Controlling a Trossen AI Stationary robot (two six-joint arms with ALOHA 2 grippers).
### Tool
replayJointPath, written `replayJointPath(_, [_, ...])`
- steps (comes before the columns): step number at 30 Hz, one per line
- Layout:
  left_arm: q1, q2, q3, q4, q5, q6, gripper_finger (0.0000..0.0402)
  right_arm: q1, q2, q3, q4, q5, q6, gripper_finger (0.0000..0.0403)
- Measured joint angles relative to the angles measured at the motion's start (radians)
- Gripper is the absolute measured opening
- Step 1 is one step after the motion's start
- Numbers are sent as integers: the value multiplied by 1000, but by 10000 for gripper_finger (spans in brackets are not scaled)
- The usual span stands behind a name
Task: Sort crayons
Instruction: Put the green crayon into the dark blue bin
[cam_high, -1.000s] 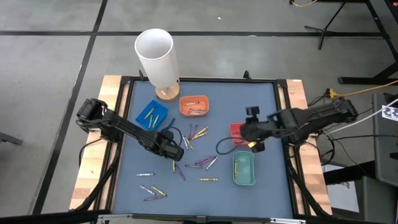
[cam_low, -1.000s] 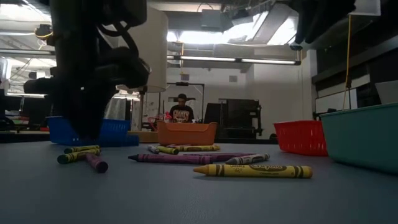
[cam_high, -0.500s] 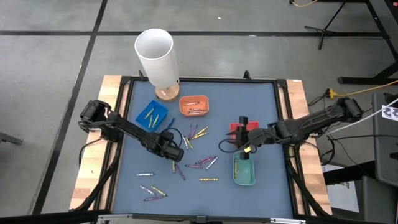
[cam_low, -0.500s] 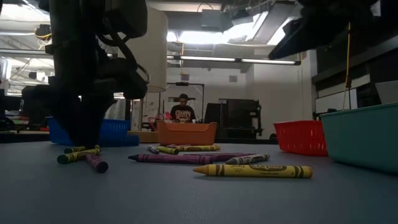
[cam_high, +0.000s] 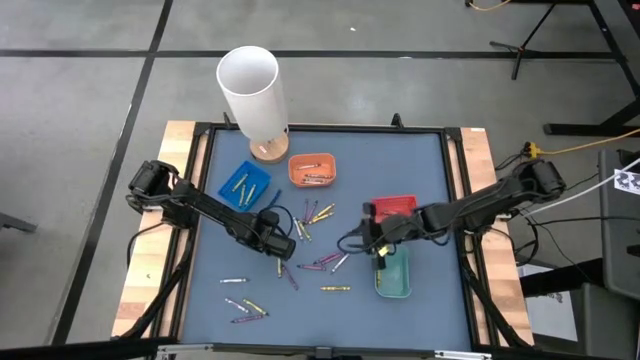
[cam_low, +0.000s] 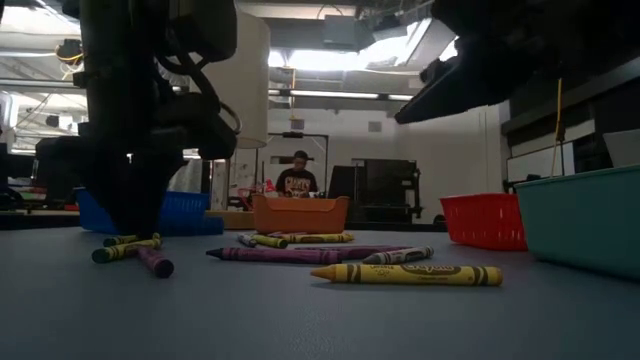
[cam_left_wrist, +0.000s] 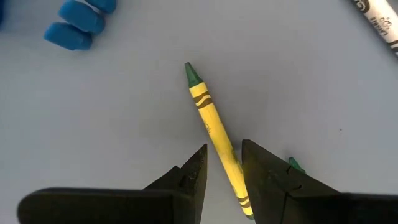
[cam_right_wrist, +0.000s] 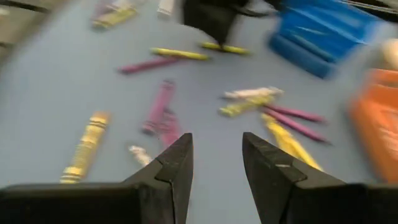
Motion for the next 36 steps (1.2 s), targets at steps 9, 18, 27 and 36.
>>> replayJointPath(9, [0, 5, 0, 5, -1, 7, 84, 1, 38, 0, 164, -164, 94, 138])
replayJointPath(18, [-2, 60, 5, 4, -2, 8, 84, 1, 38, 0, 197, -164, 112, 138])
replayJointPath(27, [-3, 62, 4, 11, -2, 8, 41, 52, 38, 34, 203, -93, 98, 138])
replayJointPath(36, [-2, 46, 1, 2, 11, 73, 4, -5, 38, 179, -49, 26, 9, 138])
